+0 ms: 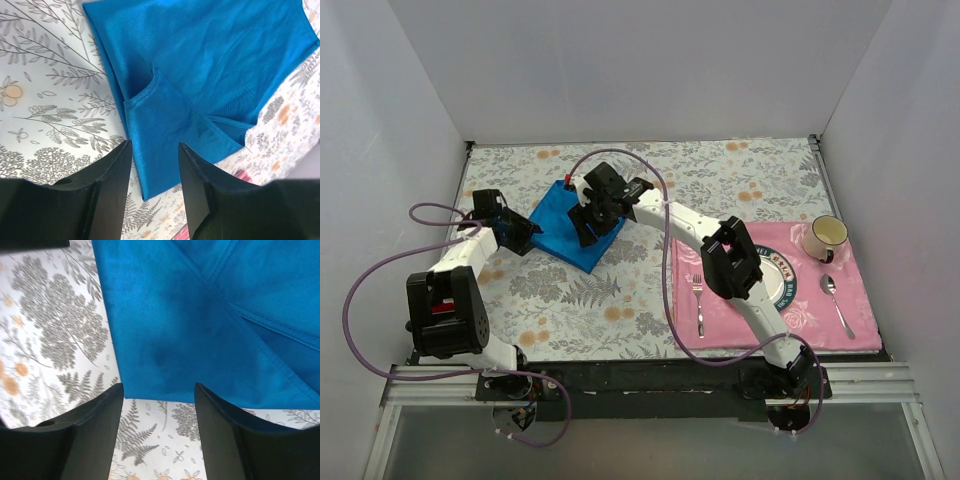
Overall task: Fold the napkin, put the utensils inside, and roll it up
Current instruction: Fold the napkin, then roll the napkin with the utensil
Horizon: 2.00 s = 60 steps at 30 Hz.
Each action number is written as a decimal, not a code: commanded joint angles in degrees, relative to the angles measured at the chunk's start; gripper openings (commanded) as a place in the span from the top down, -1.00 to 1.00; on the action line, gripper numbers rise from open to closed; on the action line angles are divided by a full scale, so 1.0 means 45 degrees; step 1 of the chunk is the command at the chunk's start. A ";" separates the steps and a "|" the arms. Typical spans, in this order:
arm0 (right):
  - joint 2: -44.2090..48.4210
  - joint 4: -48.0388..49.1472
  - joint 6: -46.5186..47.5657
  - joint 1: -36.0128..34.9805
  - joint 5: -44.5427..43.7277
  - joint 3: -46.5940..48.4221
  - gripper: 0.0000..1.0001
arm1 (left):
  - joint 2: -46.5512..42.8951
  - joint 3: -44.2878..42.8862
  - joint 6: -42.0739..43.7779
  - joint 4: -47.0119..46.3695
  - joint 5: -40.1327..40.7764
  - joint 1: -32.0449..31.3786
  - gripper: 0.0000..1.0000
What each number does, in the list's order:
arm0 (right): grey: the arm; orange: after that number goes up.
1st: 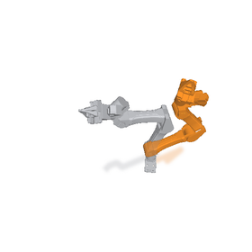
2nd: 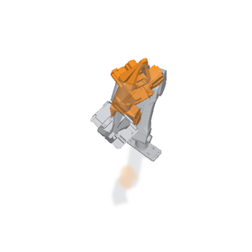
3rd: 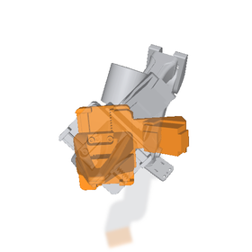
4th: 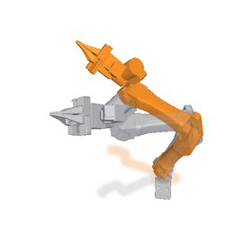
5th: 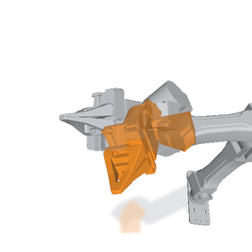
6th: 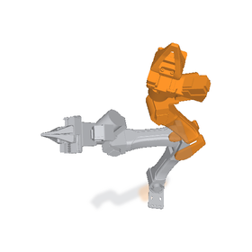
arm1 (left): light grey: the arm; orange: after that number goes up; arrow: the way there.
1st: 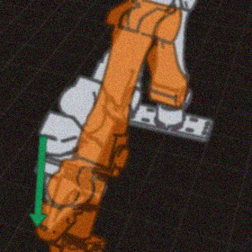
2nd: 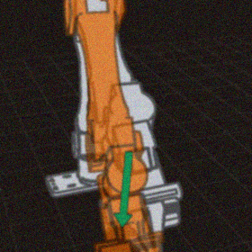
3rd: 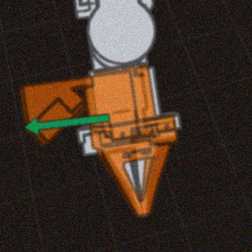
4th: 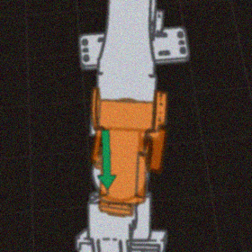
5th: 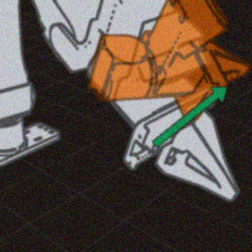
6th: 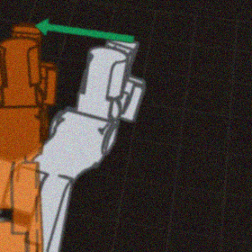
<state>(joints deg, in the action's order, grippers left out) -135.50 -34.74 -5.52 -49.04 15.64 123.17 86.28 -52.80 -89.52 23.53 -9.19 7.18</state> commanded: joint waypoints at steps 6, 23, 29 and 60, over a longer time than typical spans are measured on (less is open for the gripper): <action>0.0269 -0.0581 0.2163 -0.0566 -0.1013 0.0712 -0.58 | -0.0502 0.0833 -0.1298 -0.0737 -0.1512 0.0104 0.06; 0.0384 0.0318 0.2008 -0.1525 -0.2361 0.0265 -0.70 | 0.0434 0.0718 -0.1359 -0.0875 -0.0537 0.0221 0.06; 0.0561 0.0650 0.1852 -0.1506 -0.1913 0.0069 -0.70 | 0.0651 0.0872 -0.0694 -0.0969 -0.0106 0.0202 0.07; -0.1079 0.2915 0.2770 -0.2326 -0.2695 -0.0380 -0.60 | 0.1315 0.1713 -0.0029 -0.2690 0.0245 0.0221 0.07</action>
<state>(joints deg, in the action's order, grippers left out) -140.05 -24.23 5.98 -57.82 5.32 119.83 91.68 -44.58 -90.02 7.90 -10.55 7.81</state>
